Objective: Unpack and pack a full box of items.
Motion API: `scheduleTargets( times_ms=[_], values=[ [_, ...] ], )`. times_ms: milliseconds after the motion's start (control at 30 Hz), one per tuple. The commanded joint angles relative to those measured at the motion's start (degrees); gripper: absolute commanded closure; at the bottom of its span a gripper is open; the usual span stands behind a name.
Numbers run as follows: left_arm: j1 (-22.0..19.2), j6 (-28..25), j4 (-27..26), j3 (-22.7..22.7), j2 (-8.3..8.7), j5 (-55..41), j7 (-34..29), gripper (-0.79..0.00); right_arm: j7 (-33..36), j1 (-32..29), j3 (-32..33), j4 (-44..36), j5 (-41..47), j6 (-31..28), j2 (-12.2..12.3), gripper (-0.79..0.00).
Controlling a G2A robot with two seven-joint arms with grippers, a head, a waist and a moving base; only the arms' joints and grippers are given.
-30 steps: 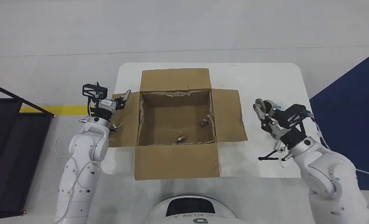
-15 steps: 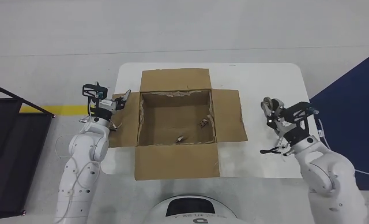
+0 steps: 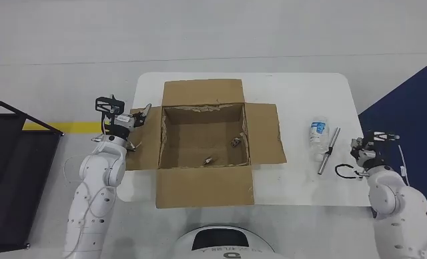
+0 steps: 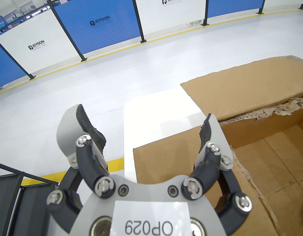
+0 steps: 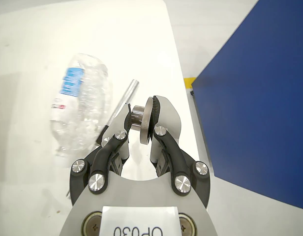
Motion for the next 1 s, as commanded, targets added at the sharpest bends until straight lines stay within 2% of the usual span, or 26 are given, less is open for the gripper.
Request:
scheduleTargets(
  times_ms=[0,133,333,633,700,867,967],
  values=[
    [0.0,0.0,0.0,0.0,0.0,0.0,0.0,-0.785,0.93,1.27,-0.36,2.18,-1.1,0.14,0.12,0.0],
    [0.0,0.0,0.0,0.0,0.0,0.0,0.0,-0.785,3.18,3.32,-3.13,4.73,-6.39,1.7,0.21,0.0],
    [0.0,0.0,0.0,0.0,0.0,0.0,0.0,-0.785,3.92,4.23,-4.93,5.5,-7.69,1.45,0.16,0.0],
    [0.0,0.0,0.0,0.0,0.0,0.0,0.0,-0.785,3.7,2.36,-5.07,3.67,-8.11,0.91,0.13,-0.009],
    [0.0,0.0,0.0,0.0,0.0,0.0,0.0,-0.785,3.63,1.81,-4.78,3.41,-8.01,0.88,0.14,-0.062],
    [0.0,0.0,0.0,0.0,0.0,0.0,0.0,-0.785,3.28,0.65,-4.39,2.81,-7.94,-0.34,0.19,-0.259],
    [0.0,0.0,0.0,0.0,0.0,0.0,0.0,-0.785,2.6,-0.16,-4.33,2.16,-7.93,-1.06,0.19,-0.283]
  ],
)
